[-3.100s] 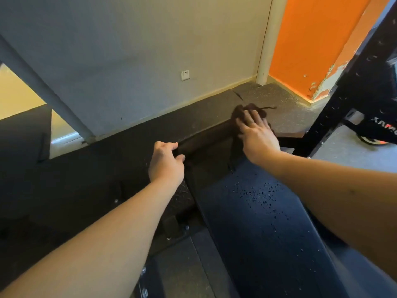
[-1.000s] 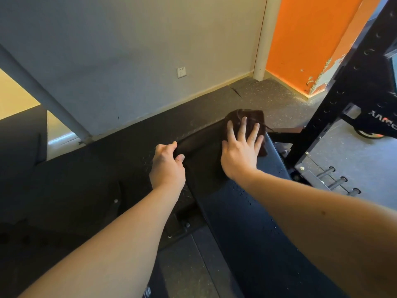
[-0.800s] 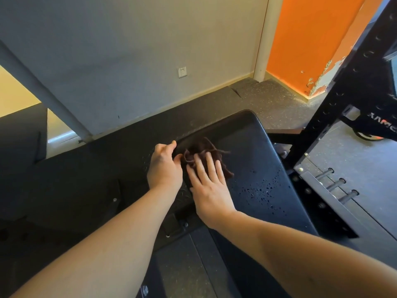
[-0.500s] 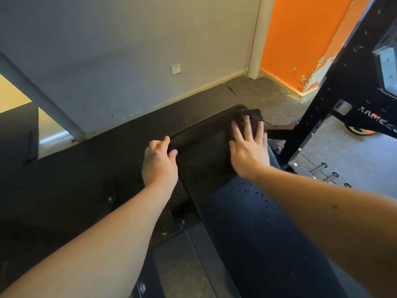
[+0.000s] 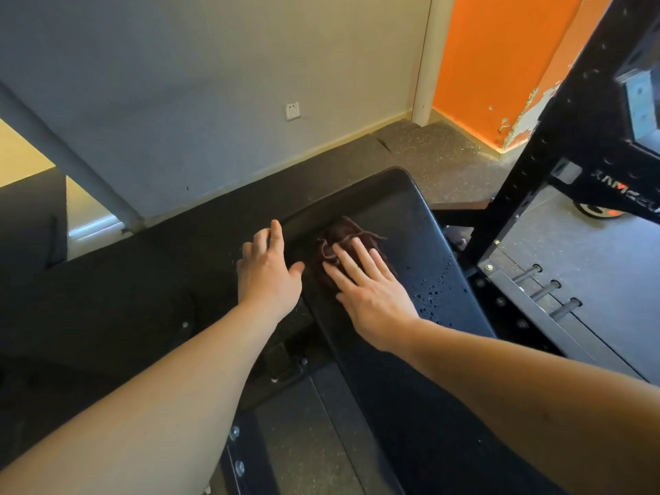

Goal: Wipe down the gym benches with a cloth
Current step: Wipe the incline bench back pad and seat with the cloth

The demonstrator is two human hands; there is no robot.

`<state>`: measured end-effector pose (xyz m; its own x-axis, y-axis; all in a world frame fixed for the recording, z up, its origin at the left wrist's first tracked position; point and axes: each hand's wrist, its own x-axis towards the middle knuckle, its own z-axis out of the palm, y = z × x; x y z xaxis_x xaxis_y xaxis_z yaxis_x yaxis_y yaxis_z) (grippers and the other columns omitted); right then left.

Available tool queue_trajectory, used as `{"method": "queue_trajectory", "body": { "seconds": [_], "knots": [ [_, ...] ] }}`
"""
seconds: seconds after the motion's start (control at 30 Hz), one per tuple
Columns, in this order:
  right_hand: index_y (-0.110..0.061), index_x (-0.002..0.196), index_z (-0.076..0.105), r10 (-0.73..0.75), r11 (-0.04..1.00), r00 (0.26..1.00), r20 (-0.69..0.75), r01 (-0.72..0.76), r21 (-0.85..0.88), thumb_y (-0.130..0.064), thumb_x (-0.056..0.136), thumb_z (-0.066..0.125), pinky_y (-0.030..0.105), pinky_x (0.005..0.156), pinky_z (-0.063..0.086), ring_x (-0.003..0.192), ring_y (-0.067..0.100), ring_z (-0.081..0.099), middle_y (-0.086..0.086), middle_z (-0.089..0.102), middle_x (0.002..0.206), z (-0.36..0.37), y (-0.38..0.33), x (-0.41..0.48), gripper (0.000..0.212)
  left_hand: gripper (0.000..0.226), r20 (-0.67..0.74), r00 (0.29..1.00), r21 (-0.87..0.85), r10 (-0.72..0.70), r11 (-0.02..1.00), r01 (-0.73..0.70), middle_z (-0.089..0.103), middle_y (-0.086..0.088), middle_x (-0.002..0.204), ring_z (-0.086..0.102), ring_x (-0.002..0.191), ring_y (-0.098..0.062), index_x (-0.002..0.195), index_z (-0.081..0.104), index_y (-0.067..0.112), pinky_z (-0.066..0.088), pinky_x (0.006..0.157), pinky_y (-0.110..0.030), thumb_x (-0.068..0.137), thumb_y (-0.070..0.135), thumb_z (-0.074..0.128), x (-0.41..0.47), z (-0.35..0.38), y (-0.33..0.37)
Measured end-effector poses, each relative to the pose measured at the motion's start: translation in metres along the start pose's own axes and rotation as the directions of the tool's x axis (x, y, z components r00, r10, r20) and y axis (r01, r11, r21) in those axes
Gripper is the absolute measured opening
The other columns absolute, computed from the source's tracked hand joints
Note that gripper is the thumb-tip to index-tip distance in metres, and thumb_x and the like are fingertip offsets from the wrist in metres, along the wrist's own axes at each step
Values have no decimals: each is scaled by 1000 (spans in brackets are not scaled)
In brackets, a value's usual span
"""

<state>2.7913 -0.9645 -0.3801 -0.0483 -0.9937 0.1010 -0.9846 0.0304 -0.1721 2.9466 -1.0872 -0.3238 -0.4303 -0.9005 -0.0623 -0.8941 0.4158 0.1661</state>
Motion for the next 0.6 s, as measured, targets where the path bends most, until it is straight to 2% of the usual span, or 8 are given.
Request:
{"method": "queue_trajectory", "body": {
  "seconds": [0.07,0.13,0.2,0.27,0.33,0.4,0.5,0.6],
  "knots": [
    [-25,161,18,191,980,980,-51,-189,57,-35,107,33,57,125,6,155,33,-13,3,2,171,-10,36,15,58,84,-4,1000,18,-10,1000,10,18,-8,165,33,141,-29,163,2,18,41,110,-43,102,47,52,1,0,1],
    [-23,162,11,390,918,919,-53,-383,106,-36,107,27,58,125,5,154,35,-16,6,-4,171,-19,68,25,59,83,-6,1000,28,-20,999,20,18,-8,164,34,141,-29,163,2,18,41,109,-43,103,47,51,0,1,2],
    [-21,163,3,467,877,884,-16,-461,138,-36,109,23,56,126,-1,153,35,-21,7,-11,170,-21,75,34,60,83,-17,1000,42,-18,999,19,19,-9,164,35,141,-30,163,1,17,42,110,-44,103,46,51,1,1,4],
    [-16,163,4,529,831,849,-17,-514,212,-34,109,24,53,125,-6,153,36,-21,9,-13,169,-18,52,38,60,84,-22,1000,37,-20,999,21,18,-10,164,35,141,-30,163,1,17,43,112,-45,103,46,52,0,3,4],
    [-13,162,9,529,832,848,-29,-511,216,-32,108,27,54,125,-5,153,38,-18,13,-10,169,-11,14,31,61,84,-37,999,30,-28,999,29,18,-10,164,36,140,-31,163,1,17,43,111,-45,103,45,52,-2,4,6],
    [-12,162,13,418,899,908,-17,-411,153,-33,107,29,55,125,-6,153,40,-18,15,-4,169,-2,-25,10,61,83,-81,995,-29,-58,998,56,20,-10,165,35,143,-32,163,5,18,43,111,-46,102,42,56,-9,6,10],
    [-19,163,5,275,954,959,69,-281,104,-42,109,27,48,123,-13,151,32,-28,7,-12,170,4,-46,-23,63,84,-108,964,-266,-244,941,208,25,-12,165,31,149,-32,162,15,17,38,114,-47,98,38,65,-28,9,24],
    [-23,163,-2,388,913,919,63,-393,111,-51,107,23,46,123,-13,150,28,-31,3,-20,168,2,-2,-17,67,74,8,916,-458,-400,813,359,39,-12,157,42,143,-29,156,33,13,40,111,-43,96,36,69,-45,16,38]
  ]
}}
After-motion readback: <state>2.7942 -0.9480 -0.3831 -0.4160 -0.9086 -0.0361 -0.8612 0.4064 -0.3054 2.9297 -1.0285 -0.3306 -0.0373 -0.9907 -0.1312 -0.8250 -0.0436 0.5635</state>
